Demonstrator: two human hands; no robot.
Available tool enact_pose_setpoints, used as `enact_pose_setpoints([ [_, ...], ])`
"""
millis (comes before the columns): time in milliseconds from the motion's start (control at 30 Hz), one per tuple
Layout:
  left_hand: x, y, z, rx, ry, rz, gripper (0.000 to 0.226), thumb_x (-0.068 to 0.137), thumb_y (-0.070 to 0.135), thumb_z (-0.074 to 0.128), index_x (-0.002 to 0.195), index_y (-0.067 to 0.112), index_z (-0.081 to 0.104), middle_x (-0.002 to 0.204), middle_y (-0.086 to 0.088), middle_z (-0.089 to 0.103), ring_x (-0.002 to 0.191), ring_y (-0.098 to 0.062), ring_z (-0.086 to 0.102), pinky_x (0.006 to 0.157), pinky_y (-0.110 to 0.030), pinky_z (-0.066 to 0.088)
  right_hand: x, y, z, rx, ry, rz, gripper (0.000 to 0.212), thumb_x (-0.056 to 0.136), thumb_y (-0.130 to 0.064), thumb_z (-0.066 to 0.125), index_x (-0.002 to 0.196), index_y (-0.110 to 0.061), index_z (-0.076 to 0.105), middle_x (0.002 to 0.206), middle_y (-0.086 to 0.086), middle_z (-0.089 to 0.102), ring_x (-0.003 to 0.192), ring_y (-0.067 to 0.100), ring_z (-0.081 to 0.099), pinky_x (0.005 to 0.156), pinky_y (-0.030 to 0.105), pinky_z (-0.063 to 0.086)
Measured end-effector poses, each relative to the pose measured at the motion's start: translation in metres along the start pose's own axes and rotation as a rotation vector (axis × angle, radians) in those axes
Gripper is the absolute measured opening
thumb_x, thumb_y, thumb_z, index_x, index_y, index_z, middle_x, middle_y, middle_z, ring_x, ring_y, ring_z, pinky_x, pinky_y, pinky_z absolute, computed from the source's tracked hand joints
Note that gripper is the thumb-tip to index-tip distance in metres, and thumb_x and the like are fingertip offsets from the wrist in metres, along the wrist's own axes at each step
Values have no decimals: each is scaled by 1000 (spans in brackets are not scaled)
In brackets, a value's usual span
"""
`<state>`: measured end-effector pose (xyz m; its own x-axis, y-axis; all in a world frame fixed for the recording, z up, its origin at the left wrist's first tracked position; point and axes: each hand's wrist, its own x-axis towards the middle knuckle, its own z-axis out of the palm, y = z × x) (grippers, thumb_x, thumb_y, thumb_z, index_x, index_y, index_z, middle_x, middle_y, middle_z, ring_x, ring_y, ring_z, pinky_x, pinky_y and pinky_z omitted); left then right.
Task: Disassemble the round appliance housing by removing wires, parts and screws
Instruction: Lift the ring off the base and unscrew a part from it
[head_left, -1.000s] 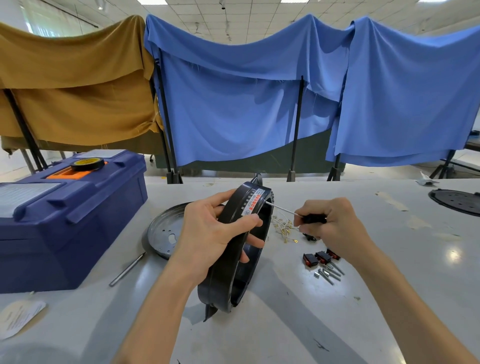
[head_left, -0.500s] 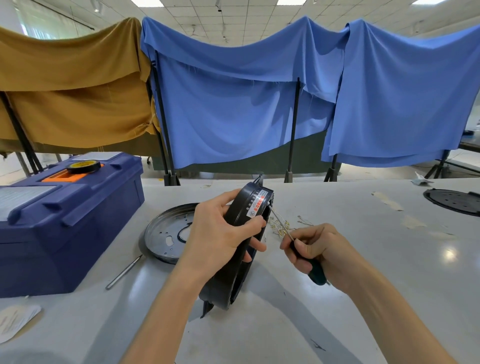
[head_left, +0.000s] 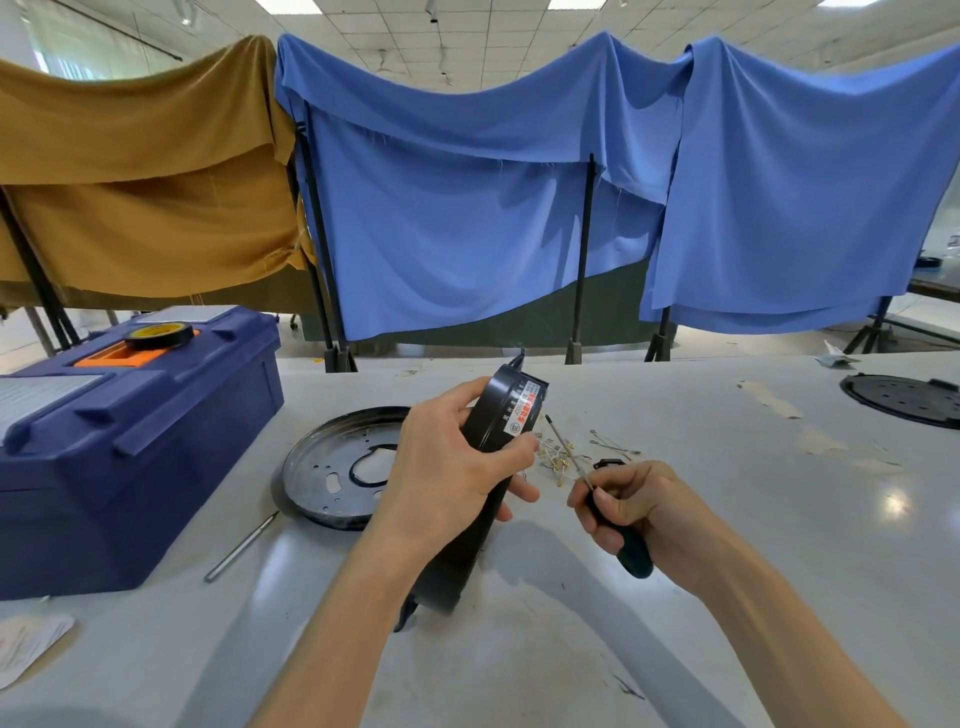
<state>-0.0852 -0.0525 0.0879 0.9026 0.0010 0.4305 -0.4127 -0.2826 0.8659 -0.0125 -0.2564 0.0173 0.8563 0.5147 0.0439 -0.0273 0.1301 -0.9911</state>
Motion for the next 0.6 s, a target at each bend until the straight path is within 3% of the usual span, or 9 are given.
enact_pose_setpoints([
  [133,-1,-2,-5,-26,26,-8,39,81,13,74,105,39,58,81,-2,74,56,-24,71,43,-30,55,-4,1,-9,-63,19,27,21,81,14,50,79,8,70,63,20,58,42,22,44,48,26,39],
  [300,-7,-3,-8,-35,15,32,44,81,10,73,98,47,59,82,1,74,55,-24,71,40,-31,54,-17,-6,-35,-134,47,72,14,77,8,55,83,16,65,65,25,57,46,25,46,53,33,37],
  [433,-14,-4,-3,6,-78,71,45,80,11,74,102,47,60,89,6,71,55,-24,71,40,-34,55,-29,-11,-66,-232,187,142,23,70,-5,63,79,15,66,64,26,58,46,25,43,45,28,39],
  [500,-17,-6,1,34,-133,74,45,80,12,74,108,43,61,90,4,70,56,-23,71,41,-34,55,-33,-11,-82,-303,264,196,15,76,-1,61,74,13,68,63,27,59,46,25,44,43,28,37],
  [600,-22,-10,9,69,-198,64,47,78,15,72,118,36,59,87,-2,68,57,-22,71,43,-33,54,-38,-8,-99,-456,322,273,22,85,2,55,70,11,69,61,27,59,42,24,46,43,26,37],
])
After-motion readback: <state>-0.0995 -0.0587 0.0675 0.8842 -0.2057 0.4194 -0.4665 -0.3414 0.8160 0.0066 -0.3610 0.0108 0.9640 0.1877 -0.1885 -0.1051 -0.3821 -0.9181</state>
